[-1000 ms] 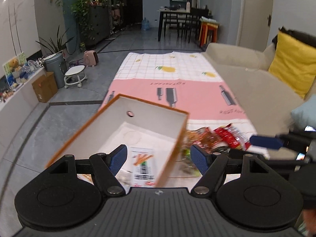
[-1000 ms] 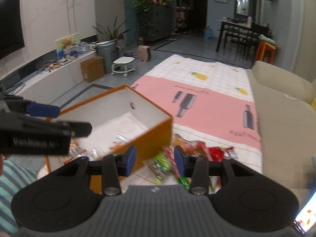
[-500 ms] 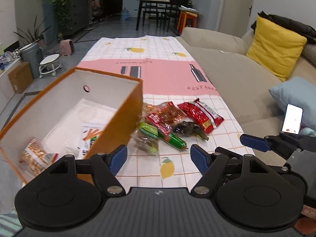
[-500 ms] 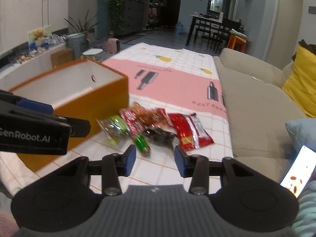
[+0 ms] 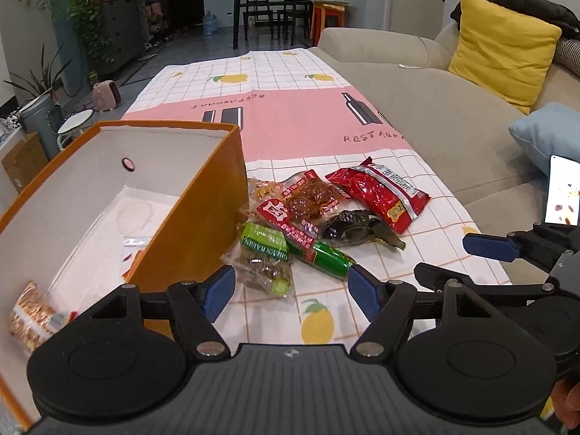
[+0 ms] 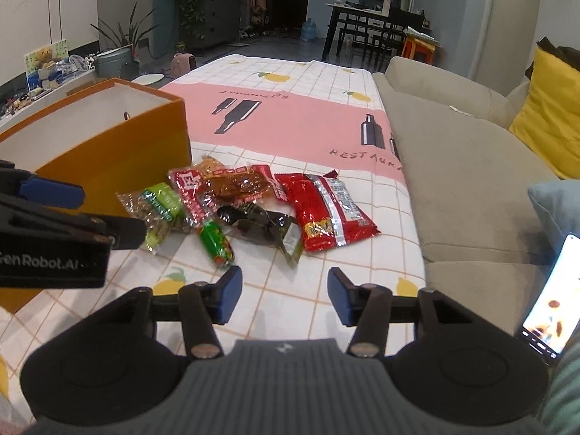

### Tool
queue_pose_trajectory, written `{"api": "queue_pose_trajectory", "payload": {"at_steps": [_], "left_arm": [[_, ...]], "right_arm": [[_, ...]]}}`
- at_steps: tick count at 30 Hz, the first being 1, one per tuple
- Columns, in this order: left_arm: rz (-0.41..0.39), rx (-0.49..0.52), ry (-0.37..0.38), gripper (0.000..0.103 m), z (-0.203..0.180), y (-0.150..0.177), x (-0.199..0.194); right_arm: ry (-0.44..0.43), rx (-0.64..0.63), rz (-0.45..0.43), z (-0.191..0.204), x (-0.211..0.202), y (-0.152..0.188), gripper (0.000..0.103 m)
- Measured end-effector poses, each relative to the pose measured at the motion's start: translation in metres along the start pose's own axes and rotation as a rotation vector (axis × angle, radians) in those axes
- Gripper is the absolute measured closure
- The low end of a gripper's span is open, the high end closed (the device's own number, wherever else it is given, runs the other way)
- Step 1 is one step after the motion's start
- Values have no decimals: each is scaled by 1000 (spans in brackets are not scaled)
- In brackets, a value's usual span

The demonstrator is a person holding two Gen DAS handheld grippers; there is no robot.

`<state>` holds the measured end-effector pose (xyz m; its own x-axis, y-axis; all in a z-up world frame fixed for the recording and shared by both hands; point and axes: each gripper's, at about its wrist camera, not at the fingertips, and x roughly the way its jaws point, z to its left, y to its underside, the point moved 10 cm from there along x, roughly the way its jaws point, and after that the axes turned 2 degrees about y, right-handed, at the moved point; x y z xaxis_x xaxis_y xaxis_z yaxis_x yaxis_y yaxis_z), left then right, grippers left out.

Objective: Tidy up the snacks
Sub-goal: 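Withdraw both tools from the box back toward the snack pile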

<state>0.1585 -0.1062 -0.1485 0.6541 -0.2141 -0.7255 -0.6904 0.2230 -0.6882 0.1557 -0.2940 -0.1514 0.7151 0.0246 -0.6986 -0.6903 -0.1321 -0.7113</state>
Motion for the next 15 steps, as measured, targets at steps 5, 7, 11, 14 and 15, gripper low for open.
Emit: {"api": "queue_pose_trajectory", "payload": {"at_steps": [5, 7, 11, 14, 15], "left_arm": [[26, -9, 2, 20, 5, 0, 22], [36, -13, 5, 20, 7, -1, 30], [28, 32, -37, 22, 8, -2, 38], [8, 117, -79, 22, 5, -3, 43], [0, 144, -95, 22, 4, -4, 44]], "right_arm": [[-22, -33, -1, 4, 23, -4, 53], [-42, -52, -8, 7, 30, -5, 53], [-67, -67, -1, 11, 46, -7, 53], [-58, -101, 1, 13, 57, -7, 53], [-53, -116, -1, 14, 60, -7, 53]]}}
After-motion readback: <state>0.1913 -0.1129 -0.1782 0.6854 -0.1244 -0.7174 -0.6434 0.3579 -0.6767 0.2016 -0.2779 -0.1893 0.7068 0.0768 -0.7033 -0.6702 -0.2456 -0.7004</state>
